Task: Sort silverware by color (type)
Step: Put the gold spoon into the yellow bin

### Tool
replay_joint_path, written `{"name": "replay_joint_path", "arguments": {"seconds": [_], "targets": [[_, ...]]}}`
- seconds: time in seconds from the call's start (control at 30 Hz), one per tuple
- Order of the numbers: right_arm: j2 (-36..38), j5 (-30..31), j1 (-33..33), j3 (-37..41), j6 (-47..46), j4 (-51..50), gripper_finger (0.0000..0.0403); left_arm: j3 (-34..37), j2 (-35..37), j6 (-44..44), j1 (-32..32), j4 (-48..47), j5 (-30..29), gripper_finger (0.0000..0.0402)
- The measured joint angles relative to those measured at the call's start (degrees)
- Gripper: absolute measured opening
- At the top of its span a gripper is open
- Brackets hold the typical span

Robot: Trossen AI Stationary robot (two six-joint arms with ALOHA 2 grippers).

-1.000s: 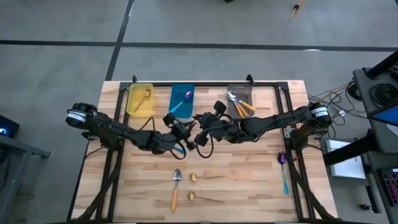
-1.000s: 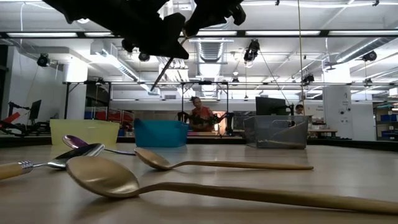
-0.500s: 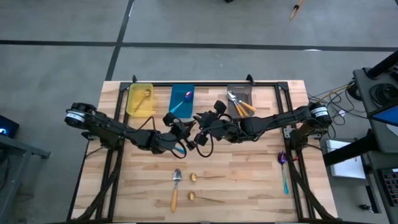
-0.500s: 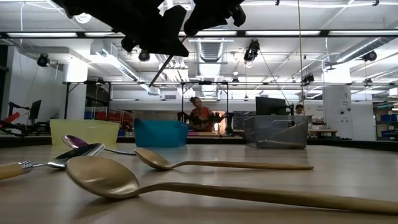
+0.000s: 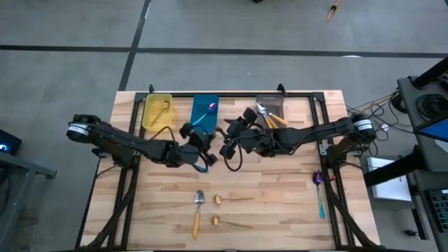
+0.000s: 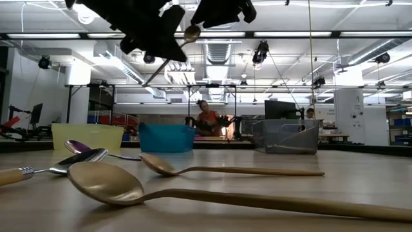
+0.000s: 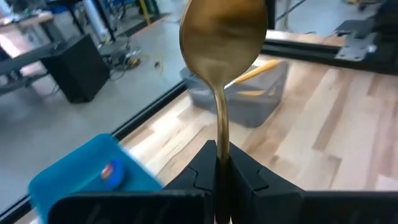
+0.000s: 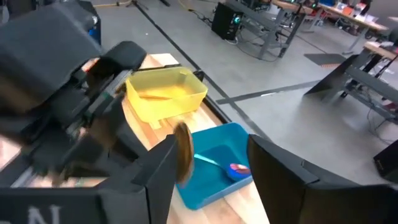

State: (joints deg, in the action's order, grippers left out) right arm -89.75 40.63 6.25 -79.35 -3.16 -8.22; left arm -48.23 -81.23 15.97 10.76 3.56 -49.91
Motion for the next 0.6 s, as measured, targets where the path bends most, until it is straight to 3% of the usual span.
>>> {"name": "replay_joint_path", "arguments": {"seconds": [0.07, 0.27, 0.4, 0.6], "targets": [[0.5, 0.0, -0.3, -0.2, 1.2, 0.0, 0.0187, 0.0, 2.1, 2.2, -1.2, -5.1, 0.8, 0.0], [3.7, 0.1, -0.7, -0.8, 3.2, -4.0, 0.0187, 0.0, 9.8, 8.1, -10.7, -21.8, 10.7, 0.0], [5.8, 0.0, -0.9, -0.8, 3.3, -11.5, 0.0187, 0.0, 13.9, 10.1, -21.5, -32.5, 19.9, 0.0], [8.3, -0.1, -1.2, -0.4, 0.3, -24.9, 0.0187, 0.0, 15.5, 7.9, -42.0, -42.4, 26.2, 0.0]]}}
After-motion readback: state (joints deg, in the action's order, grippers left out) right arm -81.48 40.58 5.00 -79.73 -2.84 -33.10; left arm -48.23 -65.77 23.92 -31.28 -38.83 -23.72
